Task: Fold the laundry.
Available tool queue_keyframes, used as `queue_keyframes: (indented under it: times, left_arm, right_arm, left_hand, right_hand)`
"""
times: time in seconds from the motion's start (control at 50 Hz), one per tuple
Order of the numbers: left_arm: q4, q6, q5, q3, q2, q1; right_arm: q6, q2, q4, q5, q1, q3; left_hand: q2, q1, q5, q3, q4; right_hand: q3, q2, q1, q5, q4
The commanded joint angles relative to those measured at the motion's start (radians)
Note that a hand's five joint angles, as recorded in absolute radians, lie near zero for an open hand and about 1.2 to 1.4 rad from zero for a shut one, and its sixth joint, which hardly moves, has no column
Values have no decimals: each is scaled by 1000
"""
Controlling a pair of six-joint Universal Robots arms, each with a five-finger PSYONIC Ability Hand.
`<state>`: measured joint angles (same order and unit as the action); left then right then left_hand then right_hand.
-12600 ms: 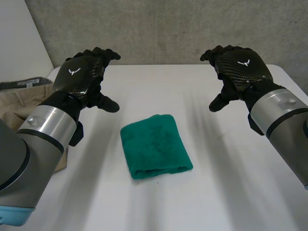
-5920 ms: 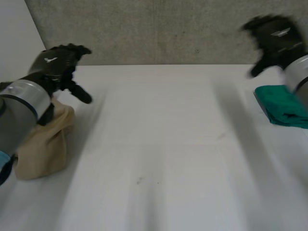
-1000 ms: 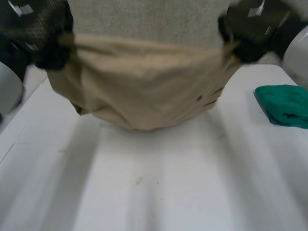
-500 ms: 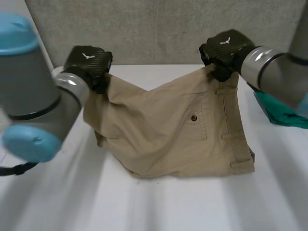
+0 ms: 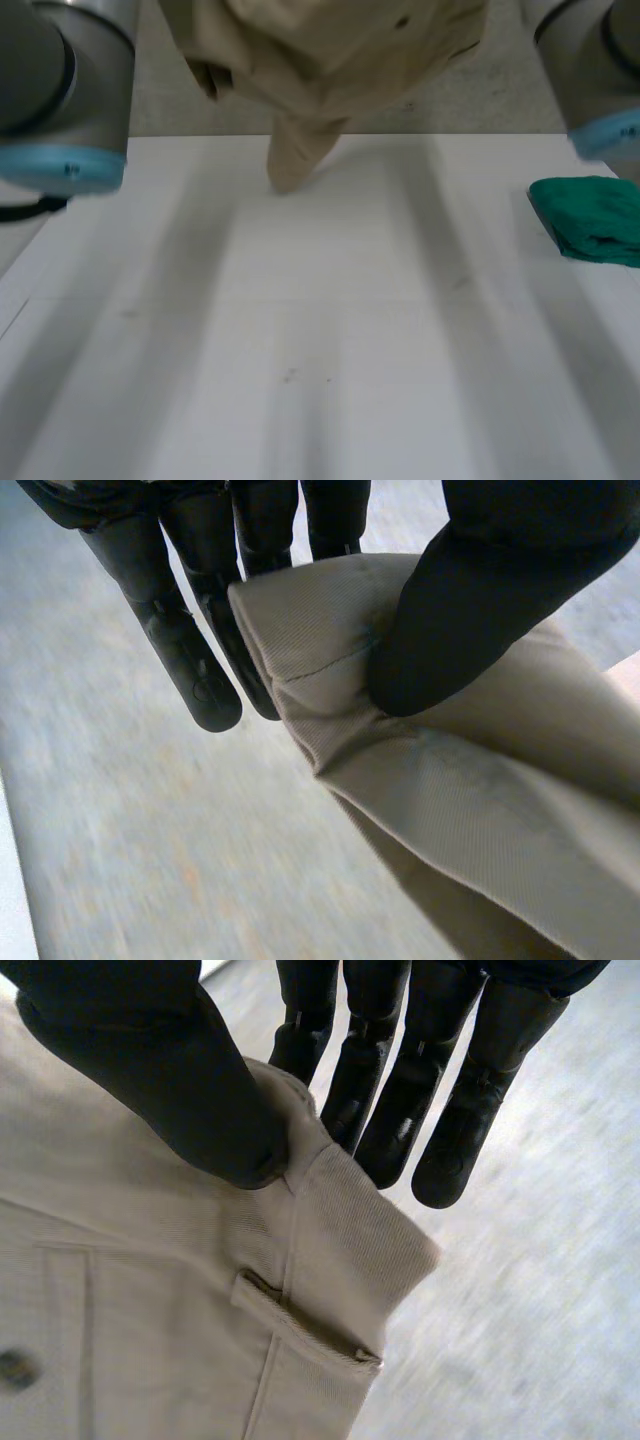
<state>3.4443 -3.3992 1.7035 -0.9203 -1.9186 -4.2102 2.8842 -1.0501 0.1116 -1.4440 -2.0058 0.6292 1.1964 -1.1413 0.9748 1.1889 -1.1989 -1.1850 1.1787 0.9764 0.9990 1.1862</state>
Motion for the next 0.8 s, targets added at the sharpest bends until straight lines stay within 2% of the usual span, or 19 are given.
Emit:
queue_keyframes:
  times: [0.02,0.06,0.2,0.32,0.36,0.42,0.52,0.68,0.8]
  left_arm:
    - [3,12,-5,-328,38,-13]
    - [1,9,-4,-399,36,-11]
    - [-7,-18,-2,-684,-10,-5]
    - [-40,-130,12,-859,4,-1]
    - [-77,-175,13,-908,74,-2]
    - [-131,-204,12,-954,147,-1]
    - [-269,-210,12,-1040,271,-1]
    - [-434,-207,5,-1114,334,28]
    - [-430,-204,4,-1103,336,49]
  right_arm:
    - [-153,9,-179,11,1,259]
    - [-225,7,-204,10,1,382]
    - [-302,35,-182,27,-1,650]
    - [-316,32,-187,34,1,745]
    - [-351,25,-200,39,2,785]
    - [-410,-13,-240,48,2,831]
    - [-543,-152,-398,74,4,921]
    - [-667,-258,-567,79,10,1006]
    - [-681,-283,-557,103,24,1047]
  left_hand:
    - [200,-255,247,207,-197]
    - [200,-255,247,207,-197]
    - [200,-255,247,207,-197]
    - [200,-255,247,207,-197]
    - [200,-255,247,207,-197]
    - [200,-255,247,207,-197]
    - [200,-255,247,207,-197]
    - [200,-255,247,207,-197]
    - [200,-255,247,207,-197]
  right_hand:
    - [-211,218,420,223,210]
    - [-211,218,420,223,210]
    - [-211,218,420,223,210]
    - [-211,218,420,223,210]
    - [-211,218,420,223,210]
    - [-211,218,420,223,210]
    - [-211,218,420,223,210]
    - [-211,218,420,223,210]
    - [-211,218,420,223,210]
